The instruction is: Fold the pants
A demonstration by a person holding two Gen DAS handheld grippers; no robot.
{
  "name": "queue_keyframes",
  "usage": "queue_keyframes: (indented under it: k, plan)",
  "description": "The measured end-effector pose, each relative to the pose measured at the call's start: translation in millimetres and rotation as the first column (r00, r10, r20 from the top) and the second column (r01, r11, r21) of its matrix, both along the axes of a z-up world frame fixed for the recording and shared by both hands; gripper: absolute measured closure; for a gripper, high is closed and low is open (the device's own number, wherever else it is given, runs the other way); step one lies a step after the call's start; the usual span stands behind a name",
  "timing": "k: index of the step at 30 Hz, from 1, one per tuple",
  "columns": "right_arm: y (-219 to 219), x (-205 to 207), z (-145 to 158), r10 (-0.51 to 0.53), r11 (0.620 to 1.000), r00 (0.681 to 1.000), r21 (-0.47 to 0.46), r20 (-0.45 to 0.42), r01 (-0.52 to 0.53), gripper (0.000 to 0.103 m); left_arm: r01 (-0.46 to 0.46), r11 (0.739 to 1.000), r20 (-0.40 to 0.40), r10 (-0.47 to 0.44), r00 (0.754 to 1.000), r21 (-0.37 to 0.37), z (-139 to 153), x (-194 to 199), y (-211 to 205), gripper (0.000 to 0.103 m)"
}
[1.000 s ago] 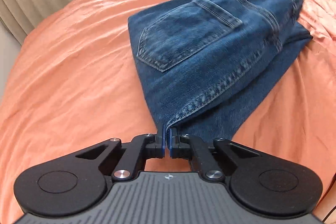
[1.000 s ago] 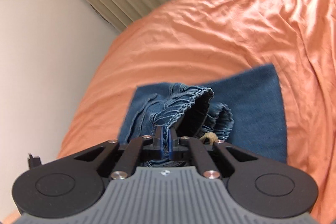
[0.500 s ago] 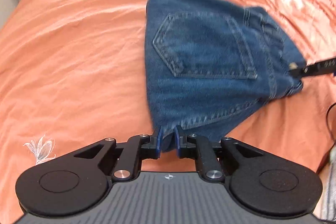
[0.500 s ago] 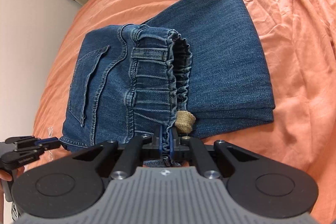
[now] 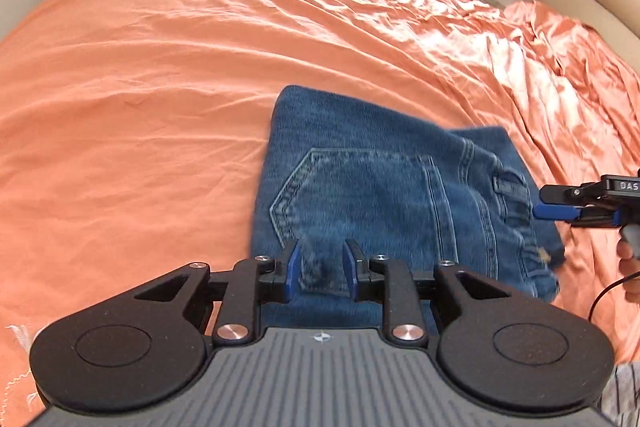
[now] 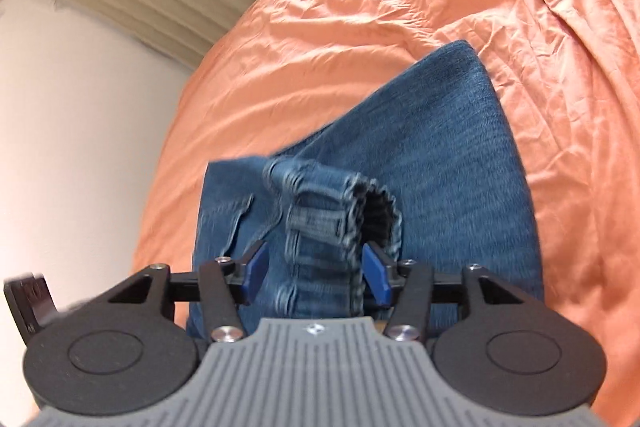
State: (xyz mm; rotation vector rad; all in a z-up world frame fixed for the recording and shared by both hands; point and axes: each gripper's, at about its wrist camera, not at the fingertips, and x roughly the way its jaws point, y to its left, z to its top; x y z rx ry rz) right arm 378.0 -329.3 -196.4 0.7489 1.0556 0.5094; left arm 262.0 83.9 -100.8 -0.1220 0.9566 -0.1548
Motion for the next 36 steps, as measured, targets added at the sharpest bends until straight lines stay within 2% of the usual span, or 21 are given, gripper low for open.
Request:
queue_keyframes:
  k: [5,8,10,11,13,15,20,22,25,28,32,34,36]
  plan:
    - [4.2,28.8,-28.1,-0.022,0.997,0.996,0.073,-0.082,0.028,0.053,-0.037,0.999,0.014,0.038,0.999,-0.034,-7.3,13.6,8.1,0.074]
    - [4.8,35.4,-44.3,-0.035,0.992,0.993,0.115,-0.115,0.048,0.057,-0.085,0.991,-0.003,0.085,0.996,-0.1,-11.7,19.2,18.9,0.073]
    - [6.3,35.7,-47.5,-0.031,0.99,0.993,0.133,-0.112,0.046,0.081,-0.11,0.982,-0.014,0.11,0.994,-0.155,-13.5,21.5,26.6,0.073]
    - [8.1,34.9,-44.9,-0.029,0.992,0.995,0.118,-0.1,0.041,0.082,-0.124,0.977,-0.016,0.123,0.992,-0.172,-14.2,22.6,30.0,0.073]
    - [15.7,32.0,-28.6,-0.001,0.999,0.999,0.047,-0.047,0.003,0.088,-0.141,0.973,-0.008,0.142,0.99,-0.185,-14.3,23.4,34.2,0.073]
    - [25.0,31.4,-5.4,0.033,0.999,0.999,-0.004,0.015,-0.033,0.089,-0.155,0.97,0.015,0.161,0.987,-0.189,-12.8,22.7,36.7,0.073]
    - [48.9,36.7,83.6,0.108,0.994,0.979,-0.045,0.173,-0.102,0.09,-0.197,0.946,0.043,0.214,0.976,-0.258,-6.1,21.8,41.9,0.073]
    - [54.6,40.7,118.3,0.12,0.991,0.968,-0.091,0.221,-0.102,0.09,-0.197,0.937,0.062,0.224,0.973,-0.289,-0.1,19.9,41.4,0.073]
    - [50.1,53.1,146.1,0.108,0.984,0.964,-0.163,0.244,-0.069,0.09,-0.179,0.936,0.096,0.217,0.971,-0.303,10.4,18.1,38.2,0.073]
    - [28.8,66.3,129.6,0.068,0.974,0.981,-0.225,0.183,-0.025,0.09,-0.16,0.938,0.114,0.203,0.972,-0.308,14.9,16.6,35.6,0.073]
    - [-10.3,75.7,60.0,-0.047,0.956,0.998,-0.287,0.039,0.056,0.091,-0.14,0.946,0.104,0.177,0.979,-0.294,8.0,16.6,30.0,0.073]
    - [-21.3,77.0,32.4,-0.081,0.948,0.997,-0.307,0.011,0.081,0.092,-0.133,0.95,0.097,0.166,0.981,-0.282,2.6,16.6,26.9,0.073]
    - [-24.6,77.5,17.7,-0.103,0.937,0.995,-0.335,0.004,0.098,0.093,-0.123,0.955,0.089,0.152,0.984,-0.268,-2.4,17.6,25.0,0.073]
